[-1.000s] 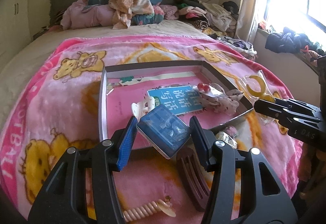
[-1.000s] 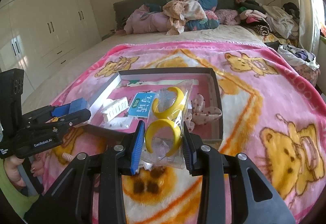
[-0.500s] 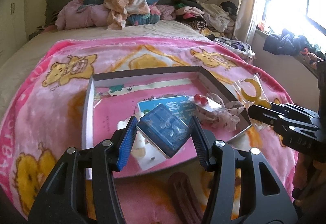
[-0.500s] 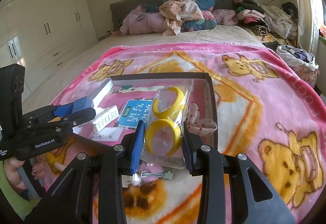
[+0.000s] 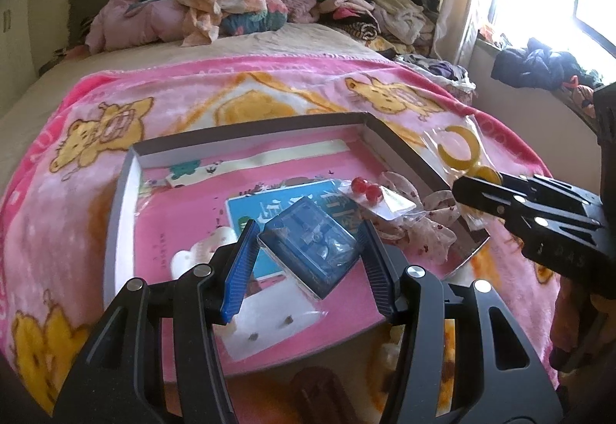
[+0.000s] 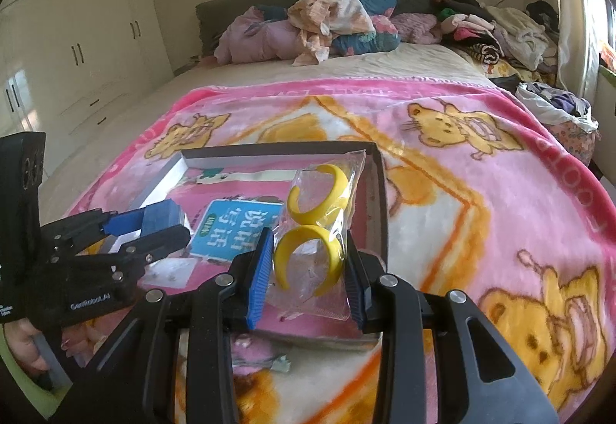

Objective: Organize jewelry
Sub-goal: 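Carry the blue box over the gray box with left tool while right tool carries ring bag, then lower and release the blue box into the gray box with left tool while right tool releases ring bag, then pull both tools back from the box toward the remaining hair accessories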

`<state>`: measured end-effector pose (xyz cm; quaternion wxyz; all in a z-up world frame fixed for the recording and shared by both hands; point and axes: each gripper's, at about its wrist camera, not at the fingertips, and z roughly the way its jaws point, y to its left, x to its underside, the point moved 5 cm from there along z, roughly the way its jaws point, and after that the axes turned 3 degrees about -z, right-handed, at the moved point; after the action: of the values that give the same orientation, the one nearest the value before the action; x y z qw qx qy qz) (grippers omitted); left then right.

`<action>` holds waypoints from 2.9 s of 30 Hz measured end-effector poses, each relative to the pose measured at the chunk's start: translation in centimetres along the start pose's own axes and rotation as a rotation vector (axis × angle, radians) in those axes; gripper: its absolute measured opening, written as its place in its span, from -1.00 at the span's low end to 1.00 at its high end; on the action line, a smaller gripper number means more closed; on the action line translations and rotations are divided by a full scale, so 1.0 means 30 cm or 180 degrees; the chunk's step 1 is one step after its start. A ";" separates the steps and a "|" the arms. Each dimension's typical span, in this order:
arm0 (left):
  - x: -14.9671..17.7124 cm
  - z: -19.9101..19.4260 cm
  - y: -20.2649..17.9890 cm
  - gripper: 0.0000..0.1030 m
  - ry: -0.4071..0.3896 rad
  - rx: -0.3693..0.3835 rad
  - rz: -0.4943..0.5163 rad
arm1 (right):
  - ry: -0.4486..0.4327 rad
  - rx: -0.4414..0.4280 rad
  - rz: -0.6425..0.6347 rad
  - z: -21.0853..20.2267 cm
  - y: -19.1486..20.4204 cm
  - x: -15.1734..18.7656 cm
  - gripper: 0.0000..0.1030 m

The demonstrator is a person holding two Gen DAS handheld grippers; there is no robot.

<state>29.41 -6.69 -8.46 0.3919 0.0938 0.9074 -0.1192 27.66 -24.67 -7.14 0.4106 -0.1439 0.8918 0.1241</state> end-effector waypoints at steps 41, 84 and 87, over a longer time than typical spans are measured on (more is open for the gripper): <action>0.054 0.124 -0.016 -0.06 0.0303 -0.0014 -0.0024 | 0.0156 -0.0026 0.0059 0.072 -0.046 0.035 0.27; 0.082 -0.263 0.016 0.77 -0.0311 -0.0301 -0.0245 | -0.0343 0.0031 -0.0024 -0.299 0.063 0.107 0.83; 0.099 -0.284 0.022 0.77 -0.0329 -0.0323 -0.0259 | -0.0350 0.0008 -0.0038 -0.313 0.083 0.117 0.83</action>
<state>21.72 -3.35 -5.06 0.4374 0.0307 0.8939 -0.0936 18.05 -26.09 -3.64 0.4600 -0.1417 0.8671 0.1282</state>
